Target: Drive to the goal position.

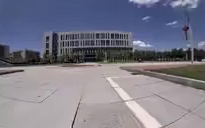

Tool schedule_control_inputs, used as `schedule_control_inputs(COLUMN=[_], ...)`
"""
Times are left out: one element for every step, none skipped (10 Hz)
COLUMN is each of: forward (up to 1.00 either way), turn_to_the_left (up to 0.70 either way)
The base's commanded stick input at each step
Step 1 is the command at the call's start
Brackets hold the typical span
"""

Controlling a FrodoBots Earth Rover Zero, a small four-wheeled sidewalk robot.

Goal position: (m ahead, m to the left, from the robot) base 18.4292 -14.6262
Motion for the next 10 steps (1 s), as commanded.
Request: schedule_control_inputs(forward=[0.5, 0.5, 0.5, 0.5, 0.5, 0.5, 0.5, 0.5, 0.5, 0.5], turn_to_the_left=[0.0, 0.0, 0.0, 0.0, 0.0, 0.0, 0.0, 0.0, 0.0, 0.0])
